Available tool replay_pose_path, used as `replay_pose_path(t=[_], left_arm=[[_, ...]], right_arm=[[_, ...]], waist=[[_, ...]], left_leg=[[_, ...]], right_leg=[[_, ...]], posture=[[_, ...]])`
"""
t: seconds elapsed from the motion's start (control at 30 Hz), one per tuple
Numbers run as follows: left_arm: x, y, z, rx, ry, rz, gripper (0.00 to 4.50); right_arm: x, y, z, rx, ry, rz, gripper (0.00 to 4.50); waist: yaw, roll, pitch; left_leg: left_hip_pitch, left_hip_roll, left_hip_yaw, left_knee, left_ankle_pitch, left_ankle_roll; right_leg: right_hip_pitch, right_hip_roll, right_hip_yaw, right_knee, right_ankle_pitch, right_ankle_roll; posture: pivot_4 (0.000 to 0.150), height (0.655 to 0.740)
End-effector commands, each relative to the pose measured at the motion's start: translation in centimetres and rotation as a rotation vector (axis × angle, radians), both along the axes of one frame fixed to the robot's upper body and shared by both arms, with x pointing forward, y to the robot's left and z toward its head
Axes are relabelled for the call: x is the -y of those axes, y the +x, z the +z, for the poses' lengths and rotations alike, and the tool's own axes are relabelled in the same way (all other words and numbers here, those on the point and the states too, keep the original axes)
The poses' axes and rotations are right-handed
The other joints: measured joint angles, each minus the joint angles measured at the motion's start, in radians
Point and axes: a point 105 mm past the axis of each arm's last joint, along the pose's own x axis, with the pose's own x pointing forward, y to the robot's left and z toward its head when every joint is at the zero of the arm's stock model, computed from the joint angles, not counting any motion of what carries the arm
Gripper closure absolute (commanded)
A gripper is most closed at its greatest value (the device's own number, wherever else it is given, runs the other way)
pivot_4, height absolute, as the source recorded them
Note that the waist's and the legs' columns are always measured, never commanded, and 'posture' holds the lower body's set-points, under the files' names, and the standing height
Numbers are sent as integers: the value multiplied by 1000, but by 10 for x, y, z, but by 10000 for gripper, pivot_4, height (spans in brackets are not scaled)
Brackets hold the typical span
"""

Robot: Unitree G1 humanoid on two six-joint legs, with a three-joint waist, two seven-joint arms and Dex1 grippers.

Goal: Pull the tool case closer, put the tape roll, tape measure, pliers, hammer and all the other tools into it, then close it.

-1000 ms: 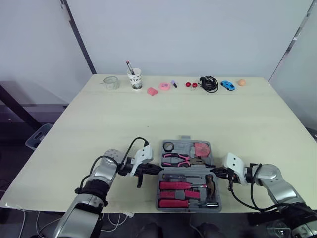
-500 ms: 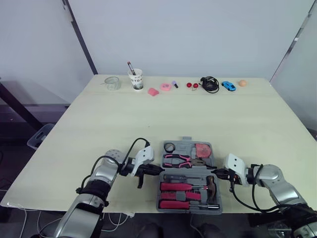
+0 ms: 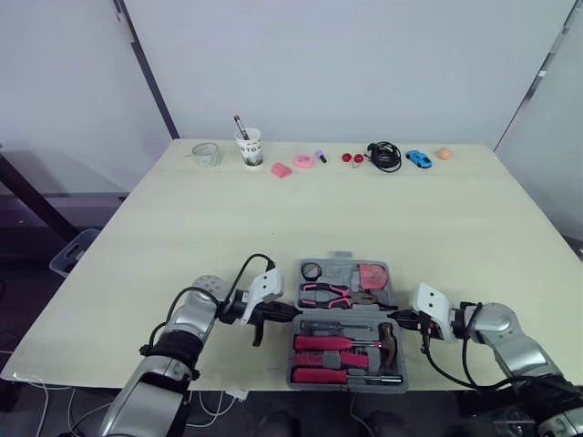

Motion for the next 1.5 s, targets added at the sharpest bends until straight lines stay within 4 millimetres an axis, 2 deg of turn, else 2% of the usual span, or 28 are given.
replay_pose_path(t=[0.03, 0.27, 1.03, 1.2, 1.5], left_arm=[[2, -13, -23, -69, 50, -15, 45000], [0, -13, -24, -69, 55, -9, 45000], [-4, -14, -26, -75, 72, -7, 45000], [-9, -11, -24, -61, 76, 10, 45000], [-30, -4, -12, -17, 66, 83, 45000]], right_arm=[[-8, 6, 6, 43, 18, 14, 44549], [-14, 10, 10, 65, 43, 14, 44549], [-14, 14, 10, 97, 45, 1, 44549], [-6, 6, 3, 52, 21, 3, 44549], [25, 4, 5, 49, -5, -71, 44549]], waist=[[0, 0, 0], [-2, -1, -1], [-3, -1, -2], [-2, -1, -2], [-3, -1, -1]], left_leg=[[0, 0, 0, 0, 0, 0], [1, 0, 0, 0, 0, 0], [2, 0, 1, 0, 0, 0], [2, 0, 1, 0, 0, 0], [1, 0, 1, -1, 0, 0]], right_leg=[[0, 0, 0, 0, 0, 0], [0, 0, 1, 1, 0, -1], [0, 0, 1, 2, -1, -1], [0, 0, 1, 2, -1, -1], [0, 0, 1, 1, -1, -2]], posture=[[1500, 7400], [1500, 7400], [1500, 7400], [1500, 7400], [1500, 7400]])
